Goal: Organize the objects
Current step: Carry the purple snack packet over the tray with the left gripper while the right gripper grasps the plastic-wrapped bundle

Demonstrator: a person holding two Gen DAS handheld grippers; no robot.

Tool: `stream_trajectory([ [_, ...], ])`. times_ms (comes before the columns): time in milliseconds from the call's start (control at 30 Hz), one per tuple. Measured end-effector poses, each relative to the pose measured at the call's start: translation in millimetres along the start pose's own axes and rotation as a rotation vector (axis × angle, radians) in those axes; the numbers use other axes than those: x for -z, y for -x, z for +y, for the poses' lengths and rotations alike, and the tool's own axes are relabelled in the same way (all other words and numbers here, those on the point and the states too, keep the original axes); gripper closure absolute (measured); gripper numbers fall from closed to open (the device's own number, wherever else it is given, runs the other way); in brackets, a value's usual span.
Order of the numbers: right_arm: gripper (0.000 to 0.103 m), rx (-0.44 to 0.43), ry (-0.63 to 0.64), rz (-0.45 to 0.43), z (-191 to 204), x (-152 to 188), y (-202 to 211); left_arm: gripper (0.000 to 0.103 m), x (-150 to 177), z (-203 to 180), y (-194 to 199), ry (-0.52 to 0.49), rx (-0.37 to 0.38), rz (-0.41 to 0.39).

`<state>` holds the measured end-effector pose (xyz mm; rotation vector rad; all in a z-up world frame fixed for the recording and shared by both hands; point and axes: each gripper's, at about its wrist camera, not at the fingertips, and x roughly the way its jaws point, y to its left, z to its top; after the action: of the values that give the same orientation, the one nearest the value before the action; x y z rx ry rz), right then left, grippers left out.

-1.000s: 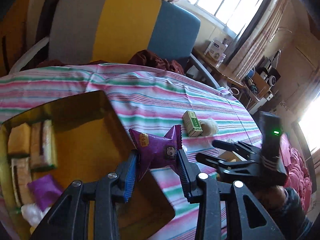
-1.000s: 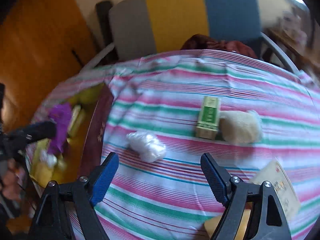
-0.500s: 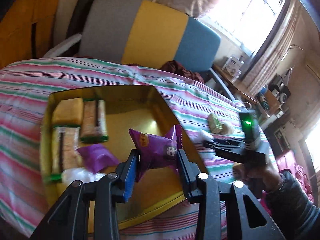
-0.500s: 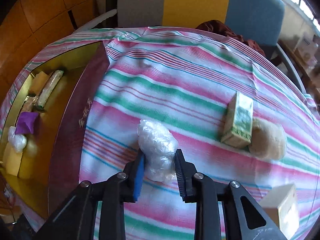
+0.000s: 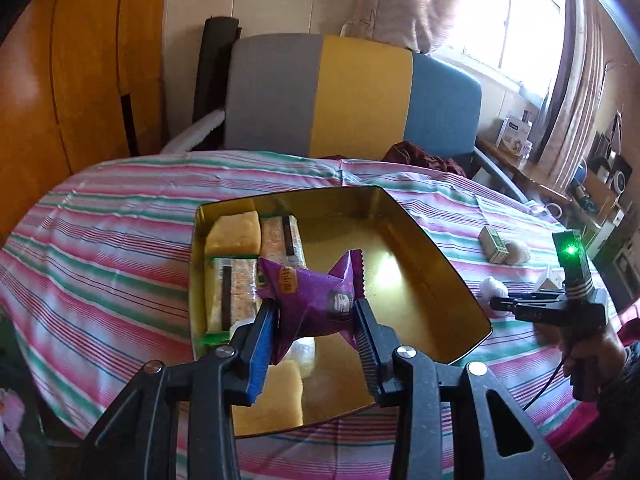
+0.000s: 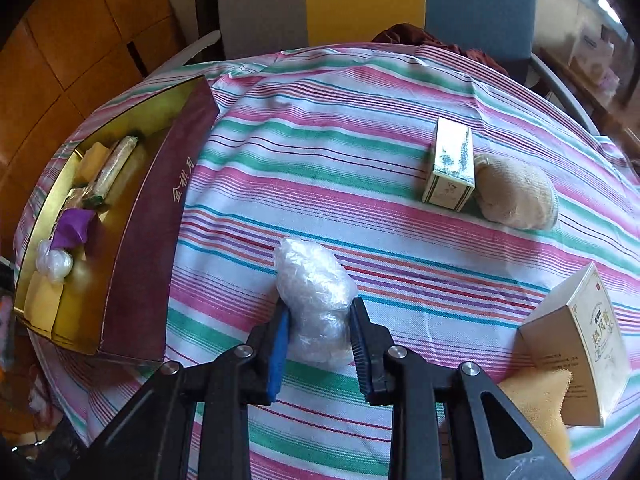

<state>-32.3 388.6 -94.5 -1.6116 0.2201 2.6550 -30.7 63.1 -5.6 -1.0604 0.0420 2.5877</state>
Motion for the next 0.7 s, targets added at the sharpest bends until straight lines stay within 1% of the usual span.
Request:
stream_trajectory([
  [367,0.074,0.018,0.022,0.003,5,1,-2,0.065,-6,-9,4,-0.031,0.000,-0.008],
  [700,0.074,0.020,0.030,0.009,3,-1,-5,0.065,-15,-21,-13,-0.058,0.015,0.014],
])
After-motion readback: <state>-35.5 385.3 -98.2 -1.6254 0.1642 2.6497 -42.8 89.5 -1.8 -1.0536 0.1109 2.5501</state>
